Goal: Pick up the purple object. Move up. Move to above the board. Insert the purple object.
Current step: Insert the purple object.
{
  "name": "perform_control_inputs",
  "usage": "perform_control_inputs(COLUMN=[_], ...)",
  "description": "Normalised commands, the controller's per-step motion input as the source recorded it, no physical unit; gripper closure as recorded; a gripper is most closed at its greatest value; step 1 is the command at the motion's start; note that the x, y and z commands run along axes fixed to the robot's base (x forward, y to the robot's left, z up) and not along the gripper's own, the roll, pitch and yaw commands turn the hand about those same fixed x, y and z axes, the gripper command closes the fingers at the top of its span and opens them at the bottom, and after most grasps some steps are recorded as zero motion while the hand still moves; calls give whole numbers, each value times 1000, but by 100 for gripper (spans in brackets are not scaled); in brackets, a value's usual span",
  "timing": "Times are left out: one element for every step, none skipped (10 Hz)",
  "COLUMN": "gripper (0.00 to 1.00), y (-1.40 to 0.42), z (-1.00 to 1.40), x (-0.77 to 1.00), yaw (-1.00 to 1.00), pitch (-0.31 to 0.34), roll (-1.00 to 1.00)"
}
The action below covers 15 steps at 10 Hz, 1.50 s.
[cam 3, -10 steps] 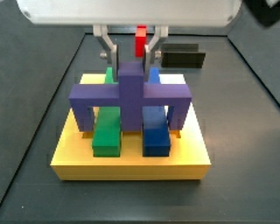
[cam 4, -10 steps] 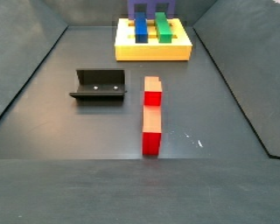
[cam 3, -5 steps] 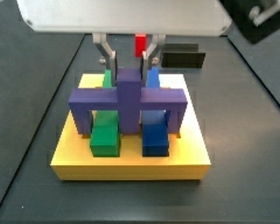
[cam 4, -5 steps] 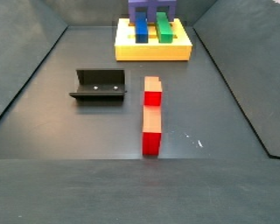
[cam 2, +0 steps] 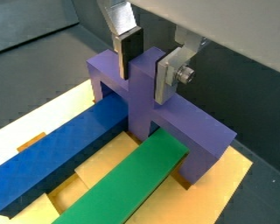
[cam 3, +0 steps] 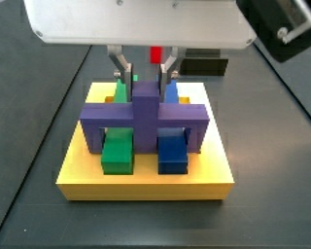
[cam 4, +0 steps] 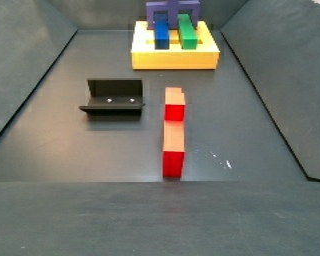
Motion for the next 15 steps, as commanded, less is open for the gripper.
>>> perform_control_inputs(gripper=[100, 100, 100, 100, 100, 100, 100, 100, 100, 100, 100, 100, 100, 100, 100], y=[0, 0, -63, -63, 0, 0, -20, -37, 0, -46, -34, -3, 0, -3, 0], z=[-249, -214, -309, -586, -686, -674, -423, -297, -329, -349, -286, -323, -354, -320, -411], x=[151, 169, 57, 0, -34, -57, 9, 240, 189, 411, 317, 111, -166, -160, -329], yaw=[0, 0, 0, 0, 0, 0, 40, 86, 191, -114, -269, -257, -186, -260, -71], pitch=[0, 0, 0, -73, -114, -116, -63, 0, 0, 30, 87, 50, 0, 0, -51], roll=[133, 161, 117, 10, 10, 0, -57, -14, 0, 93, 160, 166, 96, 73, 14])
